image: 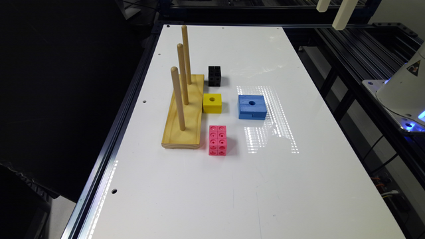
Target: Pick up pink block.
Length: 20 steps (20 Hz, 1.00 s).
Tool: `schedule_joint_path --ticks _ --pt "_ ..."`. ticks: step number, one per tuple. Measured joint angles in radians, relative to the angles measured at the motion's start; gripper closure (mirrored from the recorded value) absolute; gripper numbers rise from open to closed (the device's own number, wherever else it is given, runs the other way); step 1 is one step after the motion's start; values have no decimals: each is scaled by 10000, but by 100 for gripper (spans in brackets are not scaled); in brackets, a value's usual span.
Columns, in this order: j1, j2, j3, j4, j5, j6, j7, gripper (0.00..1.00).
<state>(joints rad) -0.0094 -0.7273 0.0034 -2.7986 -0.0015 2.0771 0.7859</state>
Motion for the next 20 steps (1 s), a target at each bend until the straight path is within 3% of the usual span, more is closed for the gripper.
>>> schedule_joint_path --ticks 3,8,14,20 --pt "42 0 72 1 60 4 16 0" --pt "181 0 358 6 260 73 176 0" --pt "193 20 667 10 529 341 211 0" --pt "229 277 858 80 682 778 274 0"
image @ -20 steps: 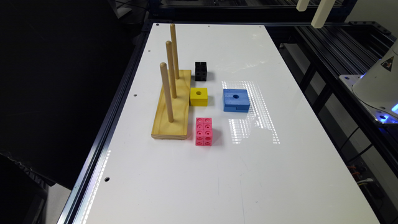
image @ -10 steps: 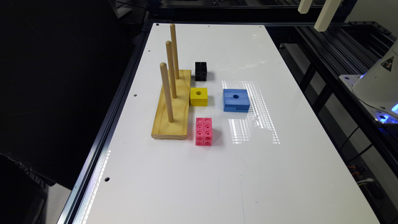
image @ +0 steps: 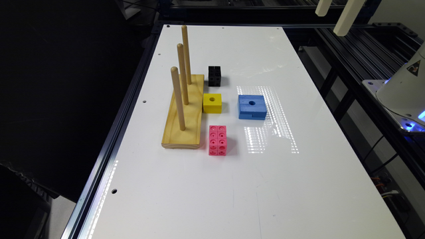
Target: Pick up pink block.
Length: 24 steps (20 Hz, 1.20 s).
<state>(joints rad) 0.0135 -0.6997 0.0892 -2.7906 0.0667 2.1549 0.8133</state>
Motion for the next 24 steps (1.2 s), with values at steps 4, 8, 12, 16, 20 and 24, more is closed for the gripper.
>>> schedule_joint_path --ticks 4,8,12,16,20,24 --pt "36 620 178 311 60 424 158 0" --pt "47 1570 426 1003 74 662 418 0" --pt "35 2402 629 1686 74 679 640 0" --pt "32 2915 679 2098 74 679 704 0" --pt "33 3084 726 2274 74 679 740 0" --pt "34 3330 912 2579 75 681 933 0"
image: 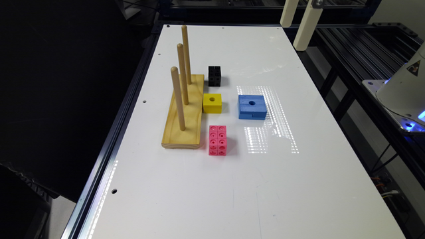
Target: Pick up pink block.
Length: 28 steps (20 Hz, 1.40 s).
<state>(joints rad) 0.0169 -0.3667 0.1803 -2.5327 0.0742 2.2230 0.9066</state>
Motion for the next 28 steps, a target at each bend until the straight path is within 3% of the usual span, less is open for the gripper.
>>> schedule_joint_path --ticks 3,12,17,22,28 --pt "-7 402 202 402 0 0 215 0" --pt "-7 1335 386 1249 0 23 414 0" --pt "-11 1912 578 1854 -5 28 629 0" --pt "-22 2253 581 2168 -8 28 639 0" --pt "-109 2374 581 2330 -20 29 639 0"
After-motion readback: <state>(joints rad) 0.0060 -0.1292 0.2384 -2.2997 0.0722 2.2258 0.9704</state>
